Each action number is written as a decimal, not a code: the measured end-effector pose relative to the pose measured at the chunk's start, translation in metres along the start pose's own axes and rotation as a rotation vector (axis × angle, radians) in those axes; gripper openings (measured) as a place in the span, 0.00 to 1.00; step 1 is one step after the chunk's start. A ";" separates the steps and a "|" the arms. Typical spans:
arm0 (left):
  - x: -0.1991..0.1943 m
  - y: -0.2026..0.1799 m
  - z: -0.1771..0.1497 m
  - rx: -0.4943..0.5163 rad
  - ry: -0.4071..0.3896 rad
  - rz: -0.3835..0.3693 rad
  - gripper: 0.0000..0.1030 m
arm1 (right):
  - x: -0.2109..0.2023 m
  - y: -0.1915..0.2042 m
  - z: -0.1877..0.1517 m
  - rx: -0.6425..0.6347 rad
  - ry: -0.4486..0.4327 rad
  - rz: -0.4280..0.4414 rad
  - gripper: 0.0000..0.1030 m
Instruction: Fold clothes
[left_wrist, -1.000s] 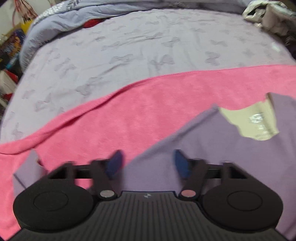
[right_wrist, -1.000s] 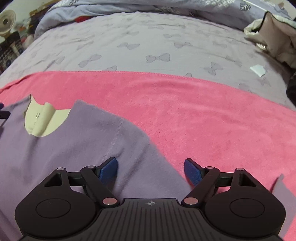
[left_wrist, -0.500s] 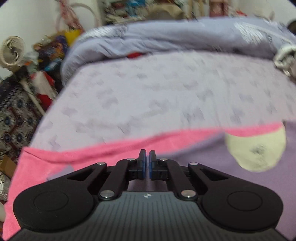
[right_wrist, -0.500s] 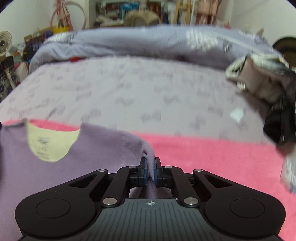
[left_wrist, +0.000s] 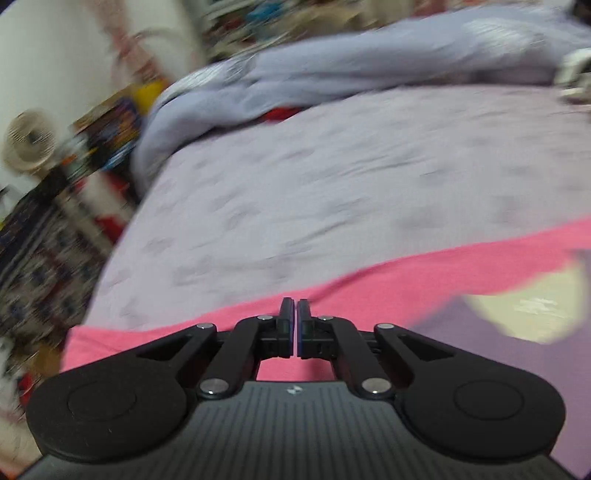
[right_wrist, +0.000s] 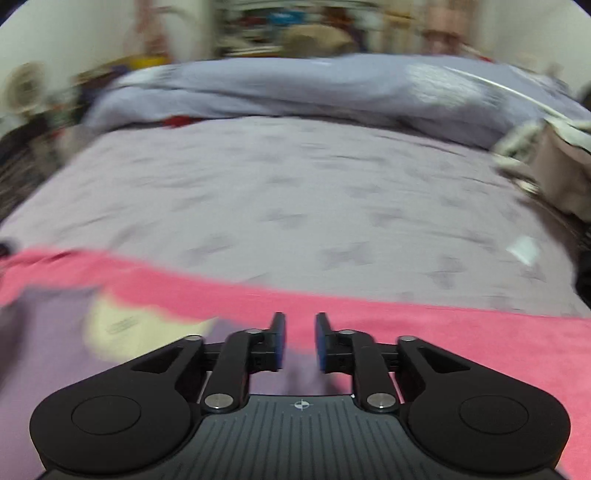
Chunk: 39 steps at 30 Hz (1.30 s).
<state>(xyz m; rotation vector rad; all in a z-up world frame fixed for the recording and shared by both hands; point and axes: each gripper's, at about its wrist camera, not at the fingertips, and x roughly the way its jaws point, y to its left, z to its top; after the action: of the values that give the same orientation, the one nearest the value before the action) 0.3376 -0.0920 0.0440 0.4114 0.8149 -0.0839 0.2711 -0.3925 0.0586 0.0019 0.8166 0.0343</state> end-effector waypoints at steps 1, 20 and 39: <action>-0.002 -0.009 -0.007 0.031 0.003 -0.017 0.02 | -0.008 0.014 -0.008 -0.041 0.010 0.042 0.21; -0.017 -0.027 -0.019 0.086 0.040 0.074 0.23 | -0.074 -0.109 -0.077 0.148 0.103 -0.425 0.64; -0.071 -0.256 0.016 0.369 -0.017 -0.421 0.29 | -0.102 -0.222 -0.022 0.491 -0.091 -0.407 0.06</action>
<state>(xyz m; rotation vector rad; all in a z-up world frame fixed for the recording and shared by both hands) 0.2415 -0.3393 0.0223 0.5797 0.8607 -0.6353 0.1918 -0.6182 0.1150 0.2983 0.7050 -0.5468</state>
